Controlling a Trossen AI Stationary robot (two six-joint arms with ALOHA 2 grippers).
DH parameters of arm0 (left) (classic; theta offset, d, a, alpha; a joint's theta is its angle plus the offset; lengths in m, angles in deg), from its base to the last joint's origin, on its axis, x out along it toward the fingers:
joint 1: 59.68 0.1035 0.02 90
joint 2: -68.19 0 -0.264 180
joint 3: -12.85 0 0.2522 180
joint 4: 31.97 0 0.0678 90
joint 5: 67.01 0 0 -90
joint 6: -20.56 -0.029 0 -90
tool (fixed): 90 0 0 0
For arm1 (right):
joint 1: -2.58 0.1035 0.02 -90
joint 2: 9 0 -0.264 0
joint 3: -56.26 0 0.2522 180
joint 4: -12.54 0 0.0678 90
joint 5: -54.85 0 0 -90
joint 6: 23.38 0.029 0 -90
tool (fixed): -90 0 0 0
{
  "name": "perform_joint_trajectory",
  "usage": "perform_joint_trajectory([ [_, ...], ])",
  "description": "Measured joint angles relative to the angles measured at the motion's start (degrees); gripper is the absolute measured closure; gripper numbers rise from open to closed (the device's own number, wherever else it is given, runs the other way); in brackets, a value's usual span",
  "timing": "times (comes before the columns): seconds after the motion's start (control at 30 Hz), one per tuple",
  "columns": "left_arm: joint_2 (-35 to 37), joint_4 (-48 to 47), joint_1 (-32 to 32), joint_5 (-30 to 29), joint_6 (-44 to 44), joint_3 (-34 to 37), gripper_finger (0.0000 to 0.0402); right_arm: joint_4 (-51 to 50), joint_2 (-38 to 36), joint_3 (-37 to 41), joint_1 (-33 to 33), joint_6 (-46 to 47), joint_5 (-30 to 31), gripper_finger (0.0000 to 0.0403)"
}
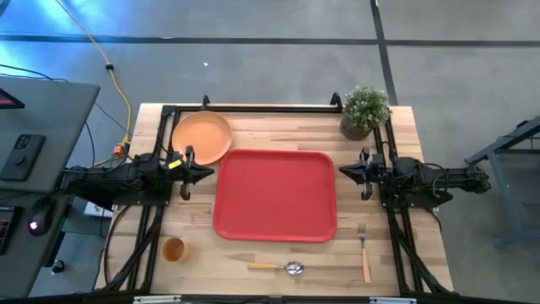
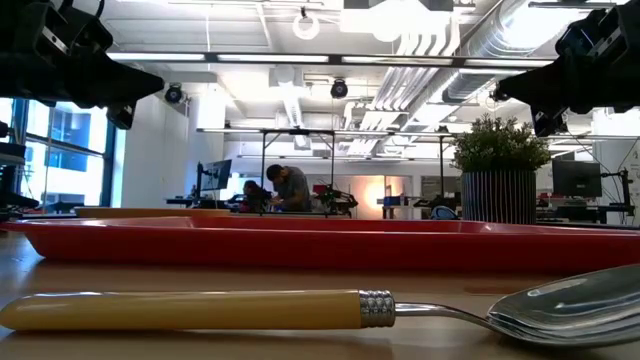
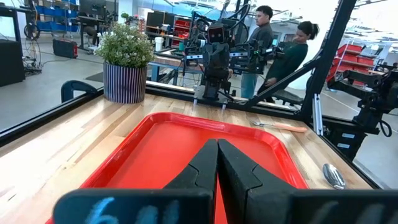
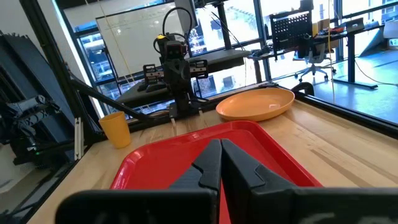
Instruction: Pick and place plate/cup/fork/spoon on tray
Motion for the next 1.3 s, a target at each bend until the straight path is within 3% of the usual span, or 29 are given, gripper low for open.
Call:
perform_joint_trajectory([
  [0.13, 0.00, 0.11, 0.01, -0.56, 0.00, 0.00, 0.0398, -0.02, 0.01, 0.00, -0.01, -2.09, 0.09, 0.0402],
  [0.3, 0.00, 0.70, 0.03, -5.89, -2.18, 0.00, 0.0398, 0.39, 0.01, 0.00, -0.01, -8.33, 0.25, 0.0402],
  [0.5, 0.00, 3.61, 0.05, -11.67, -4.44, 0.00, 0.0398, 5.14, -0.02, 0.00, -0.01, -3.06, 1.28, 0.0402],
  [0.67, 0.00, 6.84, 0.05, -9.95, -6.43, 0.00, 0.0398, 8.46, -0.02, 0.00, -0.01, -0.41, 15.42, 0.0402],
  [0.87, -0.02, 9.35, 0.05, -8.69, -7.98, 0.00, 0.0398, 2.92, 2.61, 0.00, -1.16, 8.98, 28.89, 0.0402],
  [1.1, -1.08, 9.58, 0.05, -11.17, -8.52, 0.00, 0.0398, 8.90, 16.35, 0.00, -4.05, 22.24, 23.86, 0.0402],
  [1.23, -3.71, 10.68, 0.05, -11.52, -7.88, 0.02, 0.0398, 21.35, 29.05, -0.07, -5.31, 23.00, 23.55, 0.0402],
  [1.3, -5.72, 12.16, 0.03, -14.41, -4.61, 0.01, 0.0398, 26.26, 35.95, -1.14, -6.02, 21.94, 22.35, 0.0402],
])
